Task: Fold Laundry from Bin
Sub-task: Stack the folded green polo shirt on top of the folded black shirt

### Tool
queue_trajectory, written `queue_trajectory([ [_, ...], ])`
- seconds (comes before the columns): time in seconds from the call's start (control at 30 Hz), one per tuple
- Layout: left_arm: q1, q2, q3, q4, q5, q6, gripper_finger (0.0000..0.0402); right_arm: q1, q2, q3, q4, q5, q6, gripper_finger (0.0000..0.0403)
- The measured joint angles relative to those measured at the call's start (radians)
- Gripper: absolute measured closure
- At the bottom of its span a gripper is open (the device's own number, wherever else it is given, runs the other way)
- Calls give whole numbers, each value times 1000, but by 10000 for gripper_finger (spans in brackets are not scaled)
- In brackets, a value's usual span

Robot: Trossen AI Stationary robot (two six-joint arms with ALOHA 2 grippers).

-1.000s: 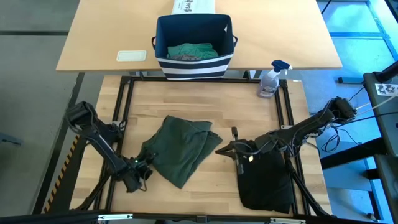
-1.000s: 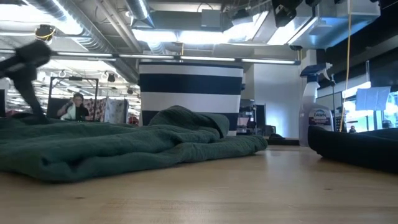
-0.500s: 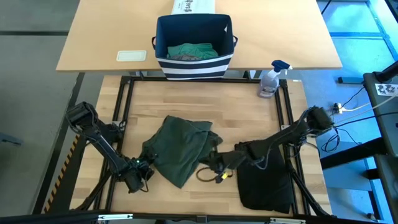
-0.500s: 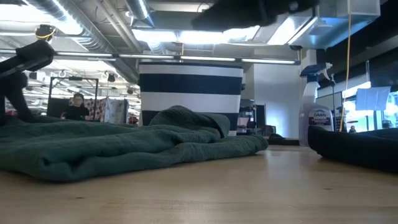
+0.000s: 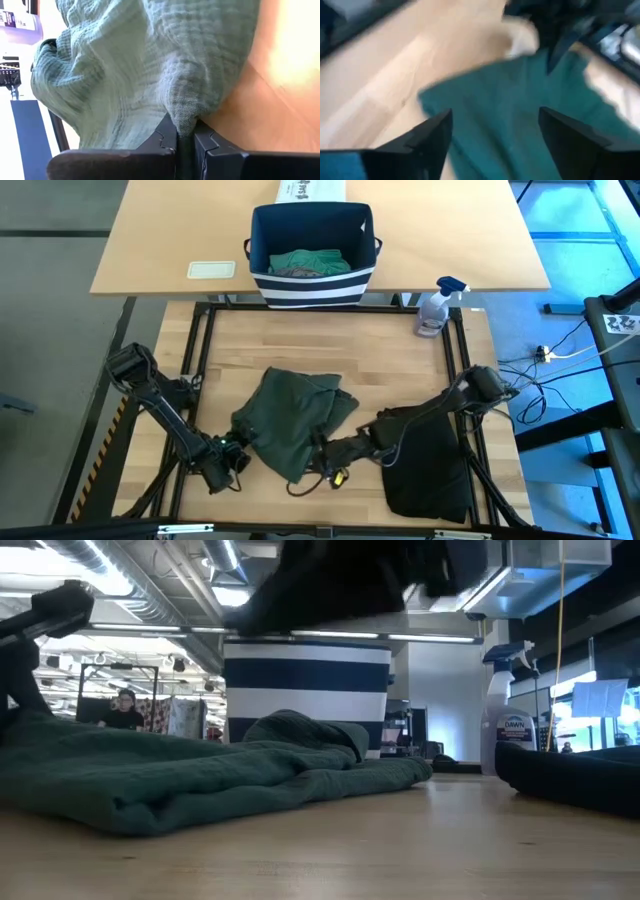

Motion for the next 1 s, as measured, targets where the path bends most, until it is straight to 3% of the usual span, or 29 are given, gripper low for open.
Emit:
queue_trajectory([
  [0.2,3,-2,21,-4,0,-5,397,39,88,40,-36,52,-86,73],
  [0.53,34,-20,23,6,41,-88,397,94,156,44,-112,242,-218,71],
  [0.67,54,-46,23,26,58,-107,397,97,193,46,-67,314,-258,71],
  [1.0,82,-134,23,59,61,-109,397,101,245,51,-40,416,-301,71],
])
